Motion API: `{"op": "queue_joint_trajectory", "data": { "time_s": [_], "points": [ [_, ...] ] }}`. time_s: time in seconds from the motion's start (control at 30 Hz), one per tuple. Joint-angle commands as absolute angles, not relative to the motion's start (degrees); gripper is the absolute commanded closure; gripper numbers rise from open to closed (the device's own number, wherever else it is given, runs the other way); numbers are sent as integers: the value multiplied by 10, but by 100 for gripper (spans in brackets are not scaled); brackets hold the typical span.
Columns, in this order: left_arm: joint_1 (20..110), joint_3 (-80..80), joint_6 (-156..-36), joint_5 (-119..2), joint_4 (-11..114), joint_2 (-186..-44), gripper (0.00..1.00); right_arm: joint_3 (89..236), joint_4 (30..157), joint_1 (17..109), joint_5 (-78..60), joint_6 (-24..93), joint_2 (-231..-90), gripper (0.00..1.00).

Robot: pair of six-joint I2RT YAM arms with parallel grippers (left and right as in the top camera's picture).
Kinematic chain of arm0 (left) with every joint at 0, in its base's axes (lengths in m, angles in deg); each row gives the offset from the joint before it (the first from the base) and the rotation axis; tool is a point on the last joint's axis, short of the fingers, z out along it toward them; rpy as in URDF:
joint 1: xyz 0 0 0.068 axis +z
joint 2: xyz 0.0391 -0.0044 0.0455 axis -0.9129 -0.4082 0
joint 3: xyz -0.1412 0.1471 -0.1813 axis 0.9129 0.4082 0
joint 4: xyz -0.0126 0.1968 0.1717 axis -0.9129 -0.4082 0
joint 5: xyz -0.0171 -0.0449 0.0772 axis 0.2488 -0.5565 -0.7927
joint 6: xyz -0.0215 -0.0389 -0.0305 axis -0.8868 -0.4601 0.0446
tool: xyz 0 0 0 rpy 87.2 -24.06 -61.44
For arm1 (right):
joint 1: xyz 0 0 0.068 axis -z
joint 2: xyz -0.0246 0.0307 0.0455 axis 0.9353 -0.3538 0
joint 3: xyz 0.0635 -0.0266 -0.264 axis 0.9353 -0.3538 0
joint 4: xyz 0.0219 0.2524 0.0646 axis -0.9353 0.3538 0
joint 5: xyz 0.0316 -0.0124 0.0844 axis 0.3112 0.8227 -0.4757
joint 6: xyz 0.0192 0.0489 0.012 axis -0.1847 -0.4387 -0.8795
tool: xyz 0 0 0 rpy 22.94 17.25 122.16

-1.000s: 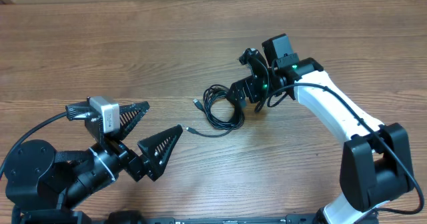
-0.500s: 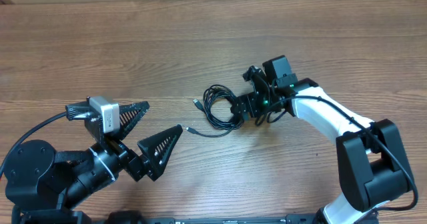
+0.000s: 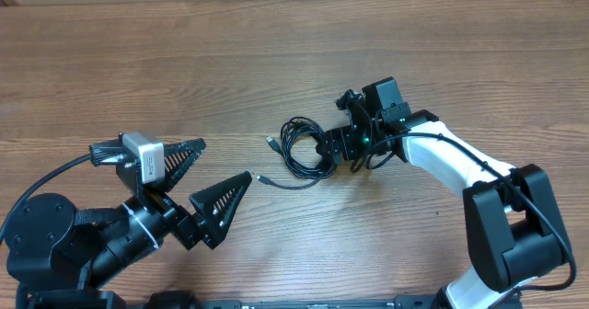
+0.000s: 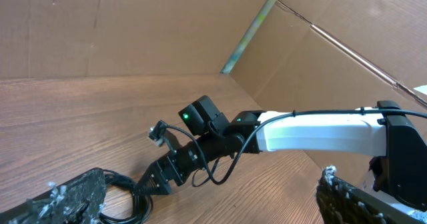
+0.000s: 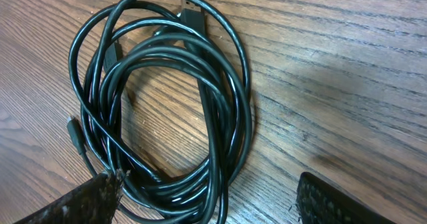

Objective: Untangle cables
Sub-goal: 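Lower the right gripper onto the black cable coil and close on it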

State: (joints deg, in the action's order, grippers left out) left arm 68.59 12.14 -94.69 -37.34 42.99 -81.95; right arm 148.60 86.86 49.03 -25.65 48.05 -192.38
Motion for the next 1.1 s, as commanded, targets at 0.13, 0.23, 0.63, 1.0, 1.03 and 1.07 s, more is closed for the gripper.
{"op": "queue_joint_trajectory", "data": {
  "time_s": [0.13,0.23,0.63,1.0,1.03,1.07],
  "points": [
    [689,120,-951,-362,433,-819,0,1483,846,451,-261,477,-1953,25],
    [689,120,-951,-362,433,-819,0,1483,831,431,-261,476,-1963,96],
    [689,120,-951,-362,433,-819,0,1484,822,416,-255,477,-1963,96],
    [689,120,-913,-370,432,-819,0,1580,927,416,-343,482,-1961,96],
    [689,120,-912,-378,432,-819,0,1600,950,416,-351,482,-1959,96],
    [689,120,-912,-383,431,-819,1,1617,968,416,-355,486,-1958,96]
  ]
}}
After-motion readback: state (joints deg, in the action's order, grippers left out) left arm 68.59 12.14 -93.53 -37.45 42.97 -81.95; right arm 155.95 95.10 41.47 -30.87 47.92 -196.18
